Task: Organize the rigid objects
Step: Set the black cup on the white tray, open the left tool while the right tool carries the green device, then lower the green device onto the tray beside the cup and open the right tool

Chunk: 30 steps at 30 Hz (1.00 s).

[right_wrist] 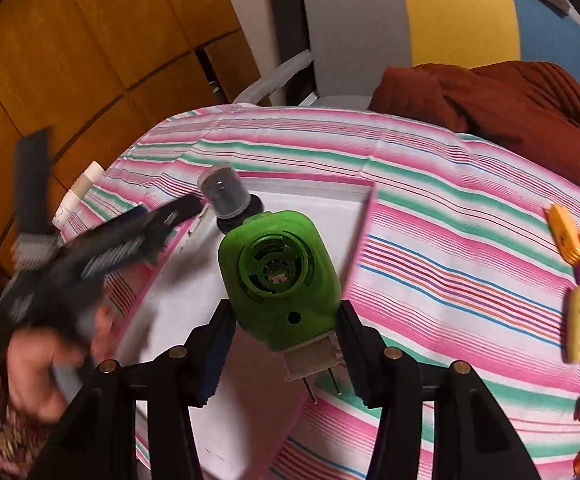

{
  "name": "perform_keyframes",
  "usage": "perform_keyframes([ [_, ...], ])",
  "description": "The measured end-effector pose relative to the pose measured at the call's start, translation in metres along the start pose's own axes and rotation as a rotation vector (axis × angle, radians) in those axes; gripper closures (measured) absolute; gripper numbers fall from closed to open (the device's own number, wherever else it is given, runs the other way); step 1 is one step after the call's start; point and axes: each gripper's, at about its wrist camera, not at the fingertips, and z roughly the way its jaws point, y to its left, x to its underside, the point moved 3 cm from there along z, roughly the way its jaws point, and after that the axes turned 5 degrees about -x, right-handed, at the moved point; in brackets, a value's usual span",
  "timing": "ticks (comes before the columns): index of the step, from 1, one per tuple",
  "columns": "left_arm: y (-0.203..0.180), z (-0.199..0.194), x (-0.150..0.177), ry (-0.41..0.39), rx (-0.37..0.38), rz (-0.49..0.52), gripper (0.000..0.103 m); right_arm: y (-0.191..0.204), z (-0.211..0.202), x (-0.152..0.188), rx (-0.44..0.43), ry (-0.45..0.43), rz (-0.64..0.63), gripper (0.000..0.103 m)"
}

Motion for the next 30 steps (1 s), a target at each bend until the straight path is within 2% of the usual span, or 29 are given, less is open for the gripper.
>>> perform_keyframes([
  [5, 0.023, -0.023, 0.034, 0.029, -0.008, -0.079, 0.004, 0.009, 0.03, -0.018, 0.009, 0.049, -0.002, 0.051],
  [9, 0.035, -0.033, 0.057, 0.064, -0.032, -0.11, 0.004, 0.005, 0.06, -0.033, 0.056, 0.104, 0.055, 0.052],
  [13, 0.038, -0.043, 0.069, 0.067, -0.022, -0.126, 0.004, -0.004, 0.085, -0.045, 0.108, 0.129, 0.089, 0.052],
  [19, 0.038, -0.049, 0.078, 0.076, -0.013, -0.119, 0.004, -0.008, 0.11, -0.06, 0.153, 0.119, 0.129, 0.051],
  [23, 0.037, -0.051, 0.082, 0.081, -0.014, -0.121, 0.004, -0.01, 0.105, -0.056, 0.186, 0.12, 0.125, 0.05],
  [30, 0.029, -0.048, 0.089, 0.104, 0.013, -0.145, 0.004, -0.003, 0.048, -0.038, 0.047, 0.03, 0.124, 0.047],
])
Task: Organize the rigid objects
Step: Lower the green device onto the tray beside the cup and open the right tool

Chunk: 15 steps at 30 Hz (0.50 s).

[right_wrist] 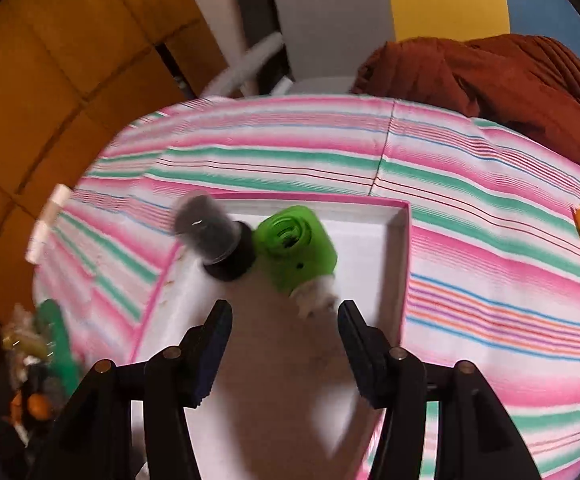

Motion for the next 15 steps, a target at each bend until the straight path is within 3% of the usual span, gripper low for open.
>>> perform_keyframes([
  [6, -0.02, -0.003, 0.009, 0.017, 0.006, 0.025, 0.004, -0.009, -0.06, 0.027, 0.027, -0.121, -0.03, 0.047],
  [15, -0.053, -0.034, 0.017, -0.063, 0.005, 0.108, 0.001, -0.08, -0.117, 0.07, 0.113, -0.185, 0.096, 0.047],
])
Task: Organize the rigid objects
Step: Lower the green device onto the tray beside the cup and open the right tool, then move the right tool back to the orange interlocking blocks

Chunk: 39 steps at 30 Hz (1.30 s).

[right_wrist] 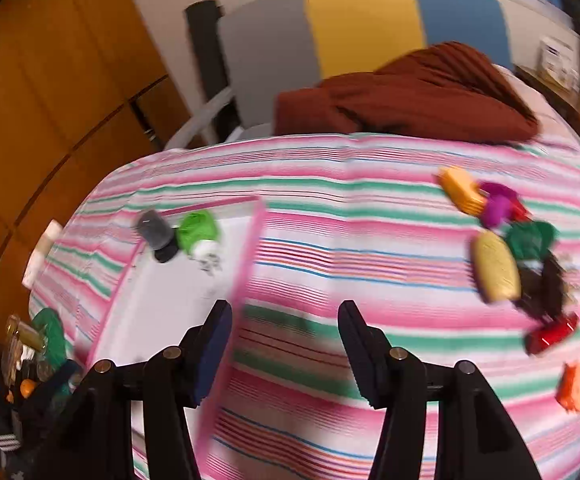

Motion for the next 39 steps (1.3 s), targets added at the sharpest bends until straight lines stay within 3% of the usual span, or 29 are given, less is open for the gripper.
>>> perform_keyframes([
  [10, -0.061, -0.018, 0.022, 0.029, 0.108, 0.142, 0.001, -0.104, -0.041, 0.035, 0.162, -0.004, 0.169, 0.047],
  [21, -0.118, -0.029, 0.052, 0.062, 0.175, 0.321, 0.001, -0.171, -0.078, 0.056, 0.258, -0.034, 0.293, 0.047],
  [26, -0.128, -0.031, 0.057, 0.058, 0.184, 0.363, 0.001, -0.195, -0.084, 0.052, 0.281, -0.041, 0.356, 0.047],
  [35, -0.132, -0.031, 0.062, 0.065, 0.174, 0.381, 0.001, -0.234, -0.081, 0.012, 0.299, -0.078, 0.421, 0.047],
  [39, -0.133, -0.03, 0.063, 0.064, 0.167, 0.392, 0.001, -0.253, -0.078, 0.019, 0.321, -0.078, 0.471, 0.047],
])
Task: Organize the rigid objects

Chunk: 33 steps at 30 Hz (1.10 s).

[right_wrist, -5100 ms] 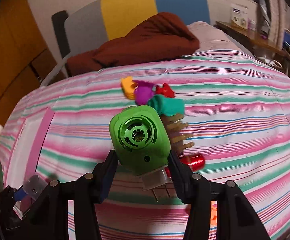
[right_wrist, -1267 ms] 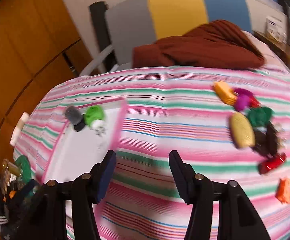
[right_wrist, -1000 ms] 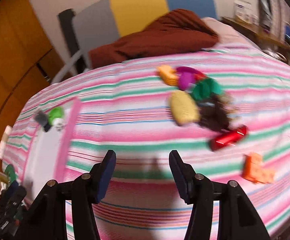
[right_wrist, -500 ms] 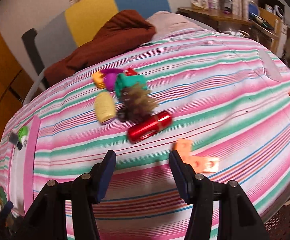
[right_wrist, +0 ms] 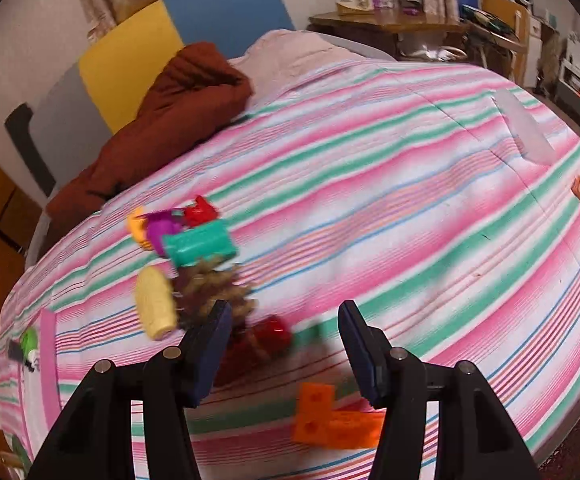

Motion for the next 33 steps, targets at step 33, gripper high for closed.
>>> perform_keyframes([
  [33, -0.07, 0.028, -0.024, 0.001, 0.073, 0.151, 0.0, -0.039, 0.003, 0.034, 0.103, 0.172, 0.032, 0.043],
])
